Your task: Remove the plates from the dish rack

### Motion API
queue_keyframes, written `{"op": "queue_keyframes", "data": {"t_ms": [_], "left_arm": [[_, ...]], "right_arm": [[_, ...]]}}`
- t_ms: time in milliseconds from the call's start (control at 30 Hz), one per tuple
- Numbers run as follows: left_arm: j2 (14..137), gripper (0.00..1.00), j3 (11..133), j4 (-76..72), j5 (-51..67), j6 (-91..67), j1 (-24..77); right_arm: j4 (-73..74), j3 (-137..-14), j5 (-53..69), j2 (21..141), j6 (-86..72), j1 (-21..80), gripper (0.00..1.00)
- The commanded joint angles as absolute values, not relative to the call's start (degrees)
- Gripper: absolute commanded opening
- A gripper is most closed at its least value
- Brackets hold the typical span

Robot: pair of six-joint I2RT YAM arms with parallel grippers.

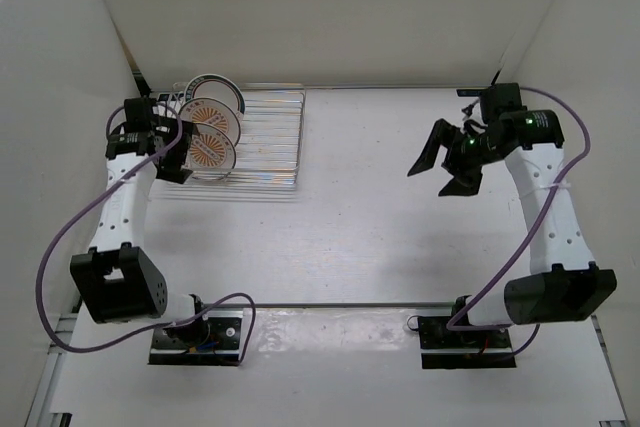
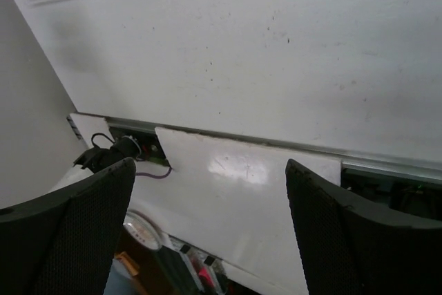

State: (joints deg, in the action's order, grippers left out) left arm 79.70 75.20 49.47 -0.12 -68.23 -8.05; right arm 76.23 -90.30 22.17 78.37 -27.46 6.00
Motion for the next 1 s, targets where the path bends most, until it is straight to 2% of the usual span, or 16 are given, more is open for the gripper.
{"op": "queue_keyframes", "data": {"t_ms": [0, 33, 133, 300, 533, 633, 800, 967], "left_arm": [[82.77, 1.0, 79.88, 42.55, 0.18, -73.73, -9.32], [85.49, 1.0, 81.11, 42.54, 0.26, -74.0, -9.23], [94.63, 1.0, 90.93, 42.45, 2.46, -72.7, -9.23], [101.25, 1.0, 101.07, 46.49, 2.37, -70.93, -9.14], [103.62, 0.97, 98.18, 45.61, 5.18, -69.96, -10.37], [103.8, 0.92, 94.49, 43.51, 6.76, -70.22, -10.72], [105.38, 0.78, 93.43, 43.33, 11.6, -70.05, -11.07], [105.12, 0.73, 92.29, 42.81, 11.51, -69.35, -11.16]], "right_arm": [[84.45, -97.63, 20.04, 83.65, -22.24, 5.8, 0.9], [85.33, -101.82, 19.52, 84.45, -21.98, 5.63, 0.9], [85.17, -102.92, 21.44, 87.36, -21.01, 5.8, 0.9], [86.57, -104.68, 22.5, 91.84, -19.95, 5.54, 0.9], [86.31, -101.08, 22.06, 90.79, -19.42, 5.45, 0.9], [86.66, -100.11, 21.71, 90.44, -18.9, 5.19, 0.9], [87.1, -99.14, 21.27, 89.92, -18.46, 5.01, 0.9], [87.45, -98.18, 20.65, 88.77, -18.02, 4.75, 0.9]]}}
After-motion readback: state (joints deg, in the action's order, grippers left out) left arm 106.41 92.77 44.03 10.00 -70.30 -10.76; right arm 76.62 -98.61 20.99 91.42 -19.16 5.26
